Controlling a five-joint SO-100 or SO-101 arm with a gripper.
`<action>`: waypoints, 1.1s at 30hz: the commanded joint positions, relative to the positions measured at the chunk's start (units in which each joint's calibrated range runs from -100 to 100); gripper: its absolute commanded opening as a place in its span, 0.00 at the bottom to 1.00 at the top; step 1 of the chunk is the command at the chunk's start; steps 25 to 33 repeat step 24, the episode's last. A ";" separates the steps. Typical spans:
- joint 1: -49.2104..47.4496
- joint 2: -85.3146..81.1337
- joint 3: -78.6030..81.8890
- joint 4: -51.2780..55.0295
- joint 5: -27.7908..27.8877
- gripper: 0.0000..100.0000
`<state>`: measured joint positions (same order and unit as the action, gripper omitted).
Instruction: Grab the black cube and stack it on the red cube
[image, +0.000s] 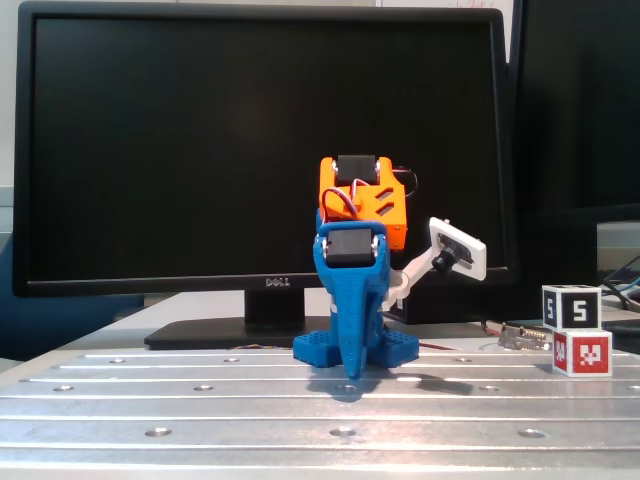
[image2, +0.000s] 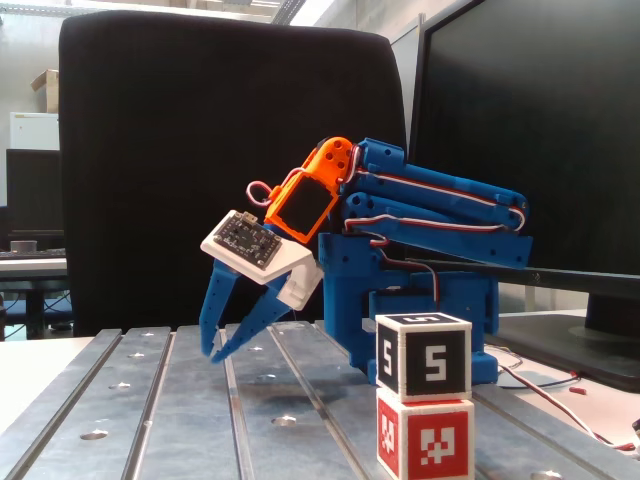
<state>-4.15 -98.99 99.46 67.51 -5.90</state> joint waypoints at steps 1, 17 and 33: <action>0.12 -0.01 0.00 0.51 0.06 0.01; -0.02 -0.18 0.09 0.51 -0.09 0.01; -0.02 -0.18 0.09 0.51 -0.15 0.01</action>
